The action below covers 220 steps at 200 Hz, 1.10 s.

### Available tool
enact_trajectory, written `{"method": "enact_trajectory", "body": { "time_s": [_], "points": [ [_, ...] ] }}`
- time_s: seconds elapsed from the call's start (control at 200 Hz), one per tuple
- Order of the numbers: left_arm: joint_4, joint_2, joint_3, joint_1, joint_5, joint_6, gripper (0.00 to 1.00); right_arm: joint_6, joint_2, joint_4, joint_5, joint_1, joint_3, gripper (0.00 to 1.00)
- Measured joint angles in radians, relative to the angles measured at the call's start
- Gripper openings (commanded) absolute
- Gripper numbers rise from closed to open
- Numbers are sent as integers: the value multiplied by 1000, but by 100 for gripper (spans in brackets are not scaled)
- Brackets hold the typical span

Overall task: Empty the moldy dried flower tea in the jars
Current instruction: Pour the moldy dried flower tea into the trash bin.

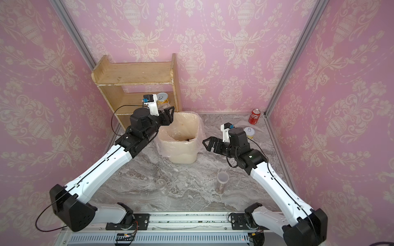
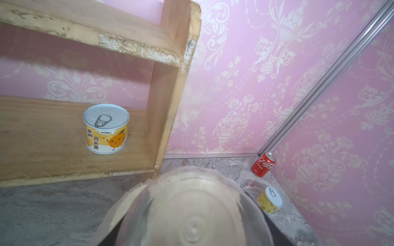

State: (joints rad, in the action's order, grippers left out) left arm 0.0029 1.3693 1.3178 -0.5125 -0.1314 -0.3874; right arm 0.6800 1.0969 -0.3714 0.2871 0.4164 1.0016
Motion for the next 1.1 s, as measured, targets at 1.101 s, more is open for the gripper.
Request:
{"method": "enact_trajectory", "body": {
  "time_s": [1.101],
  "points": [
    [306, -98, -176, 51, 105, -498, 18, 292, -40, 306, 91, 6, -51, 100]
  ]
}}
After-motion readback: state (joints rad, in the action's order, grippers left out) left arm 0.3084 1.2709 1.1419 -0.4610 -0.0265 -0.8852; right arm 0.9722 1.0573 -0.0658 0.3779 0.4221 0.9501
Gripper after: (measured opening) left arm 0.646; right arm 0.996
